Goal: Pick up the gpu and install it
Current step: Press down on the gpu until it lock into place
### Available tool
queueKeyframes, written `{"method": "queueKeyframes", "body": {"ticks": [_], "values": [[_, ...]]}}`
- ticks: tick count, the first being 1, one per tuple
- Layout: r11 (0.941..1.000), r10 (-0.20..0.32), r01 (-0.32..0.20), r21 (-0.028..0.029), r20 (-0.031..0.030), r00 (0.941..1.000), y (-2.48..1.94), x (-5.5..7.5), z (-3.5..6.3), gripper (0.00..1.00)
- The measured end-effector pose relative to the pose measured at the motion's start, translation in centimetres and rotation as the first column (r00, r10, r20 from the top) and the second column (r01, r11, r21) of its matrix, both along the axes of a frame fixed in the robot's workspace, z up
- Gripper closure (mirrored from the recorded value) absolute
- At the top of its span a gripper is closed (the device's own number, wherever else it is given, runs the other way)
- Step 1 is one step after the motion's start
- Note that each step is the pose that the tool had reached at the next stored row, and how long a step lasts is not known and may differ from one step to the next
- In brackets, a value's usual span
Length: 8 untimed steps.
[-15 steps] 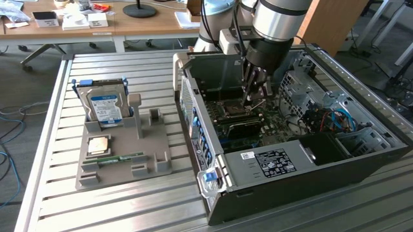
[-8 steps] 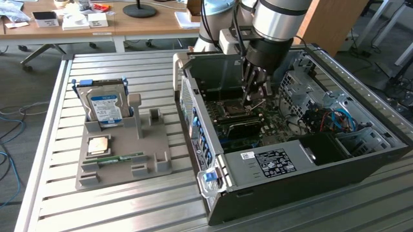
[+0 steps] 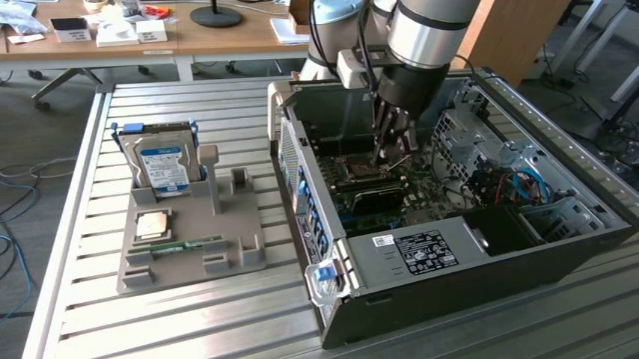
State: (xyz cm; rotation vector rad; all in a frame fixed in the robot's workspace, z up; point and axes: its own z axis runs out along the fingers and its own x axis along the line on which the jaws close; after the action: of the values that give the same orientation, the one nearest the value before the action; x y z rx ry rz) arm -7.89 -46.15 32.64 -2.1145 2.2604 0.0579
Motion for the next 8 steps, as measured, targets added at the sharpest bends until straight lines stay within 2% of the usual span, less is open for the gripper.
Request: {"method": "queueKeyframes", "body": {"ticks": [8], "values": [[1.0000, 0.000, 0.000, -0.0001, 0.0000, 1.0000, 0.00, 0.0, -1.46, 0.89]]}}
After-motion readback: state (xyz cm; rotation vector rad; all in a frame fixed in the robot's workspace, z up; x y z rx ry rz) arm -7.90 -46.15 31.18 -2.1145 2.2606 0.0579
